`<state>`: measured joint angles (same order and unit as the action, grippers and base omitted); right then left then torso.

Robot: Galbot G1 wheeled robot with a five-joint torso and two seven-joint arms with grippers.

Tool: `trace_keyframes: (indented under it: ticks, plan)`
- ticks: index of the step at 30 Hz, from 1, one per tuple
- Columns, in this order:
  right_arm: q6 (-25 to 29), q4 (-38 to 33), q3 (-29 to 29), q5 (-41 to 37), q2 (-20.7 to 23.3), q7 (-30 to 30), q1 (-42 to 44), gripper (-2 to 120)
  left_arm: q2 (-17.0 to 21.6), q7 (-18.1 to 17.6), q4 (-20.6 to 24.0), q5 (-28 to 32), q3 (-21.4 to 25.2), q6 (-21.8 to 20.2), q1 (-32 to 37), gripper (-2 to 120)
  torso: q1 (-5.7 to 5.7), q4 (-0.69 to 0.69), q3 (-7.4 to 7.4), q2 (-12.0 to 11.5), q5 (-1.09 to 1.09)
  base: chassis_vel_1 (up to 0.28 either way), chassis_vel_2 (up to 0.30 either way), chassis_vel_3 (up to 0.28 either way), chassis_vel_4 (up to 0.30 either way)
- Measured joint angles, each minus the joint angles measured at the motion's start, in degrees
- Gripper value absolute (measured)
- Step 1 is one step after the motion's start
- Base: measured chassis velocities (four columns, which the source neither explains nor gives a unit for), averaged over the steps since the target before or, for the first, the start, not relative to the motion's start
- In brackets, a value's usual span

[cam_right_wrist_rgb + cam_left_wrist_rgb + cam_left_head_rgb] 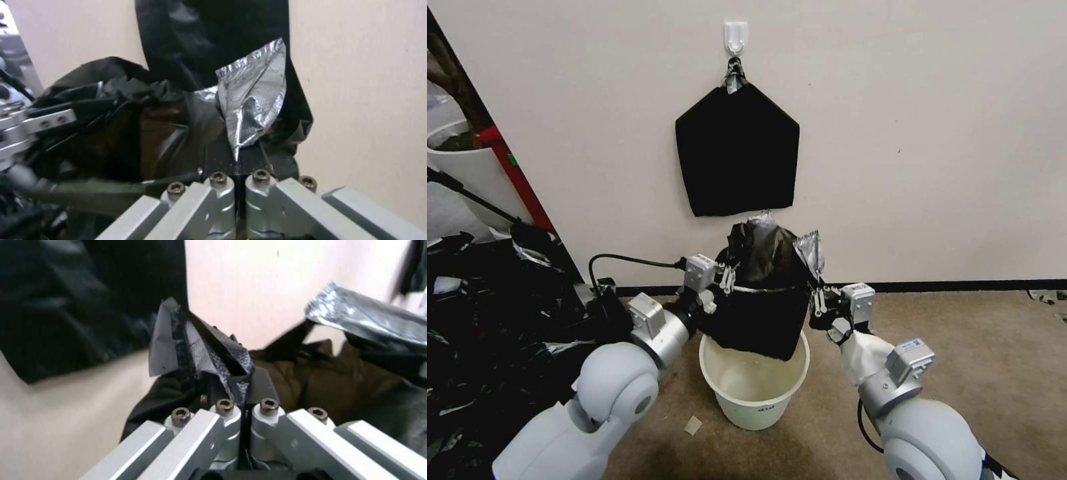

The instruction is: Place a trash bag onto the trash bin.

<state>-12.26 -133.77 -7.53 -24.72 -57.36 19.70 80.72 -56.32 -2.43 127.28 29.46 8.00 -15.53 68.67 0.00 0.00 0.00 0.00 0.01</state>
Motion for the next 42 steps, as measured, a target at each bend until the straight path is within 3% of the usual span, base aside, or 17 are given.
trace_keyframes:
  ticks: [3, 11, 17, 19, 24, 26, 27, 30, 36, 42]
  plan:
    - [0.2, 1.1, 0.4, 1.1, -0.1, 0.0, 0.4, 0, -0.8, -0.5, -0.6, -2.2, -1.1, 0.2, 2.0, 0, 0.0, 0.0, 0.0, 0.0, 0.0, 0.0, 0.0, 0.0, 0.0]
    - [2.0, 5.1, 1.6, 5.2, 0.1, 0.1, 2.0, 0, -5.2, -5.8, -4.5, -9.0, -5.4, 1.2, 6.8, 0, 0.0, 0.01, 0.0, 0.0, 0.0, 0.0, 0.0, 0.0, 0.0]
    - [2.1, 7.1, 4.5, 4.3, 2.5, 4.6, 4.8, 0, -7.5, -12.0, -8.2, -15.5, -9.7, 1.7, 9.5, 0, 0.0, 0.0, 0.0, 0.0, -0.01, 0.0, 0.0, 0.0, 0.0]
    - [2.1, 7.2, 6.9, 0.9, 4.1, 9.1, 6.4, 0, -6.2, -15.1, -7.7, -18.6, -11.6, -0.1, 11.6, 0, 0.0, 0.0, 0.0, 0.0, -0.02, 0.0, 0.0, 0.0, 0.0]
    - [2.4, 6.2, 10.4, -3.9, 5.8, 15.6, 8.0, 0, -2.6, -19.3, -4.2, -19.7, -12.8, -2.6, 14.4, 0, 0.0, 0.0, 0.0, 0.0, -0.02, 0.0, 0.0, 0.0, 0.0]
    - [3.0, 5.3, 13.1, -6.6, 6.6, 20.3, 8.2, 0, -0.3, -21.9, -0.9, -19.1, -12.9, -4.0, 15.9, 0, 0.0, 0.0, 0.0, 0.0, 0.0, 0.0, 0.0, 0.0, 0.0]
    - [3.0, 5.3, 13.1, -6.6, 6.6, 20.3, 8.2, 0, -0.3, -21.9, -0.9, -19.1, -12.9, -4.0, 15.9, 0, 0.0, 0.0, 0.0, 0.0, 0.0, 0.0, 0.0, 0.0, 0.0]
    - [3.7, 4.6, 15.8, -8.4, 7.8, 23.5, 8.4, 0, 3.4, -26.9, 3.3, -15.0, -13.0, -5.9, 17.7, 0, 0.0, 0.0, 0.0, 0.0, -0.01, 0.0, 0.0, 0.0, 0.0]
    - [3.1, 4.4, 17.9, -8.7, 8.2, 24.6, 8.2, 0, 6.7, -30.9, 4.7, -12.4, -12.9, -6.6, 20.9, 0, 0.0, 0.01, 0.0, 0.0, -0.01, 0.0, 0.0, 0.0, 0.0]
    - [2.6, 4.9, 18.7, -6.9, 8.9, 24.3, 9.0, 0, 7.2, -34.5, 2.1, -12.3, -13.4, -5.6, 22.5, 0, 0.0, 0.01, 0.0, 0.0, -0.02, 0.0, 0.0, 0.0, 0.0]
